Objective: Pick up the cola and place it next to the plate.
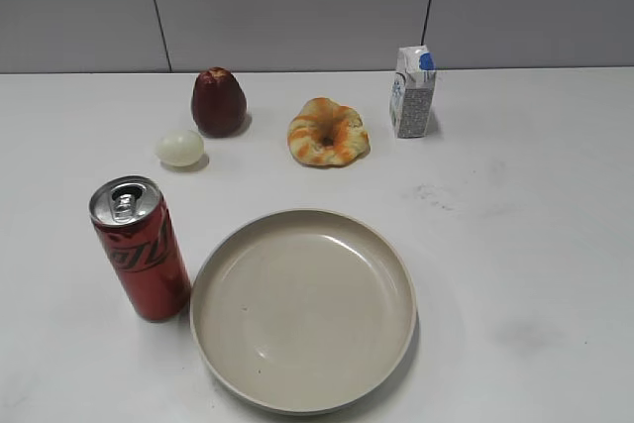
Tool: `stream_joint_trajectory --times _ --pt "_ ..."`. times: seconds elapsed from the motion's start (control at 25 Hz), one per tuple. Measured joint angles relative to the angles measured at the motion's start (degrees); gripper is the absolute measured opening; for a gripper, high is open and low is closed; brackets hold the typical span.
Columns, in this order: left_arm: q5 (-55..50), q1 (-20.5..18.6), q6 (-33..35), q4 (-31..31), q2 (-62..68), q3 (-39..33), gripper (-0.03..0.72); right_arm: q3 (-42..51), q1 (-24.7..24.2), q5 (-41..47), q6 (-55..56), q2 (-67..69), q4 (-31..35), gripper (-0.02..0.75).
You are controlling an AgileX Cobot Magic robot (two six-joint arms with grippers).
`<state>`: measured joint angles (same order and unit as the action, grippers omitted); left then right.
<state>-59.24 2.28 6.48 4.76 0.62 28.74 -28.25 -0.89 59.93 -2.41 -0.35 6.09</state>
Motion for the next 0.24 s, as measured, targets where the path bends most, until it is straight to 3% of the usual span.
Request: stream_joint_trajectory --times 0.24 --pt "0.07 0.0 0.0 0.0 -0.96 0.0 0.502 0.0 0.0 0.0 0.0 0.0 0.0 0.535"
